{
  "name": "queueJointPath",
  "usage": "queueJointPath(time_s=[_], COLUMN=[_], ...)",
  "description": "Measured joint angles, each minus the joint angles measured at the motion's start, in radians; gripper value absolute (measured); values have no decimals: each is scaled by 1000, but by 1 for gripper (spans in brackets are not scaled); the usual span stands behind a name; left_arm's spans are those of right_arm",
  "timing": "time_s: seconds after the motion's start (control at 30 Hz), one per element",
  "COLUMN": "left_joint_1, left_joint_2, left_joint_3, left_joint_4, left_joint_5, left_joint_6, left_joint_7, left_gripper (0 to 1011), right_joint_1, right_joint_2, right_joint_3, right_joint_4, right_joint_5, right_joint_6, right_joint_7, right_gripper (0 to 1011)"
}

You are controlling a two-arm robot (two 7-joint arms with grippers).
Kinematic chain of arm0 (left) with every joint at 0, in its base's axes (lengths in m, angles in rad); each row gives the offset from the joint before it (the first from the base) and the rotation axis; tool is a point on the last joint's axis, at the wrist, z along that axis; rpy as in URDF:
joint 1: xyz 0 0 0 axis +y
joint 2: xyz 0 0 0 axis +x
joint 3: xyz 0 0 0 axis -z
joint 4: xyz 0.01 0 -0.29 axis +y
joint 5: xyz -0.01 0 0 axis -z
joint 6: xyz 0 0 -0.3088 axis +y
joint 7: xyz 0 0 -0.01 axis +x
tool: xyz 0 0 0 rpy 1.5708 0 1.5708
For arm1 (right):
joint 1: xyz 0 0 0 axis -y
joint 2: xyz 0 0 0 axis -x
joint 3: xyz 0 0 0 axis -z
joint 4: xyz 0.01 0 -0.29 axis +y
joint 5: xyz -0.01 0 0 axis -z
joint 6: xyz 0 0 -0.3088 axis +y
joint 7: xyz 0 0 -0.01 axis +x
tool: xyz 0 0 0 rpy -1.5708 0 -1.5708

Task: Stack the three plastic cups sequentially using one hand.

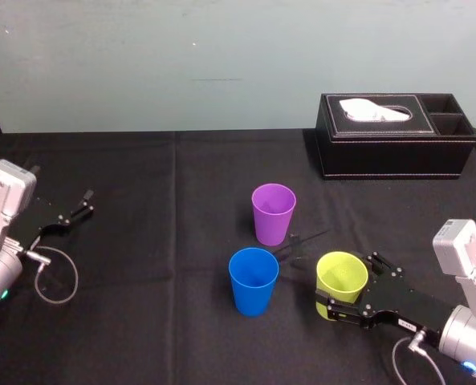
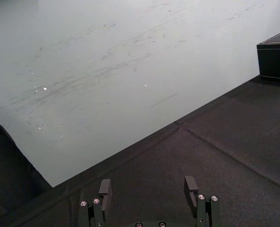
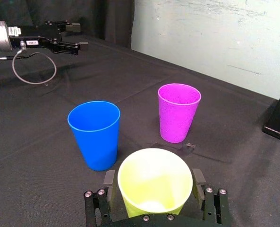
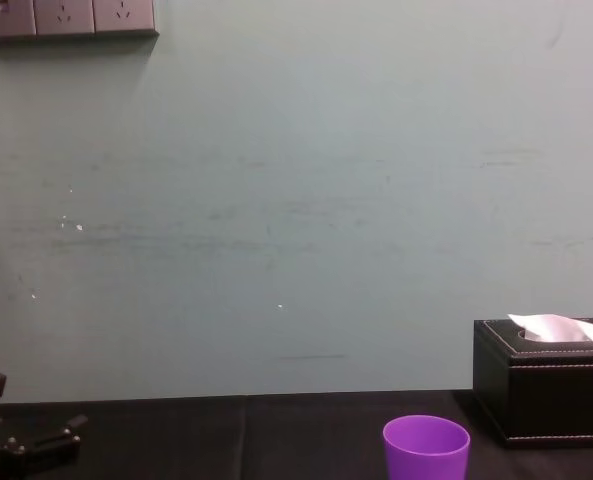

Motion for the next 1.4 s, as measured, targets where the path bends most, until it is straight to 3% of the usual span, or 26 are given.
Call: queueJointPath(time_s=[0.43,0.8,1.4], left_joint_1=[0,0,0], left_joint_2=[0,0,0], left_joint_3=[0,0,0], left_joint_4=[0,0,0], left_joint_5=[0,0,0], left_joint_6=[0,0,0], left_joint_7=[0,0,0], left_gripper=[1010,1010,1010], right_joint_1=[-1,-1,-7], right_joint_2=[1,2,1], right_joint_3=[1,2,6], right_joint_4=[-1,-2,-14], right_joint_5=[1,2,1], right_joint_6=[-1,-2,-4], right_joint_7=[1,1,-4], right_gripper=[790,738,738])
